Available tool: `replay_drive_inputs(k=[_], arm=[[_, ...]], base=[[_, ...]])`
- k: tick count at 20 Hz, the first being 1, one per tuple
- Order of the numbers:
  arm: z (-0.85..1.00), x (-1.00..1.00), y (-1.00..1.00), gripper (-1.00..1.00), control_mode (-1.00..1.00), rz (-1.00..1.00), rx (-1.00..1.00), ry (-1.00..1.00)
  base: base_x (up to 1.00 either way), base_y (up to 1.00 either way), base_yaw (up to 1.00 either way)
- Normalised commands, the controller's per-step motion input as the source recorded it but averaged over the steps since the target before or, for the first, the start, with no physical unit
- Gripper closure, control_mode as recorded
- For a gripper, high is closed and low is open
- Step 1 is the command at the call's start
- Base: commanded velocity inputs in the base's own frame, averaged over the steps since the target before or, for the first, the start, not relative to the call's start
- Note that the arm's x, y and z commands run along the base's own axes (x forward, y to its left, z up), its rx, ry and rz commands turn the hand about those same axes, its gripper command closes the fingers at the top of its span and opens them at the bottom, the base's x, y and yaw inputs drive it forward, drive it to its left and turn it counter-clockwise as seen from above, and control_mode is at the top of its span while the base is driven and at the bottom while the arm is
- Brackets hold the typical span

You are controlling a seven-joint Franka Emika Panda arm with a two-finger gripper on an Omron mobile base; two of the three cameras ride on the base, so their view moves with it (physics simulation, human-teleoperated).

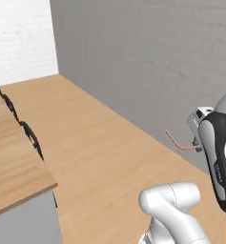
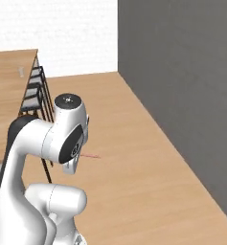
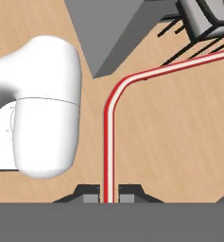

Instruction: Take a straw from the drawer in front and place it inside the glass cup on the dining counter.

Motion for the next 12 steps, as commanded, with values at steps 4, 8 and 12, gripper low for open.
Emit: replay_drive_inputs(k=[4,8,12], arm=[[0.0,0.0,0.0,1.0,1.0,0.0,0.0,0.0],[0.0,0.0,0.0,1.0,1.0,0.0,0.0,0.0],[0.0,0.0,0.0,1.0,1.0,0.0,0.0,0.0]], base=[[0.91,-0.6,0.4],[0.95,-0.6,0.39],[0.94,-0.57,0.39]])
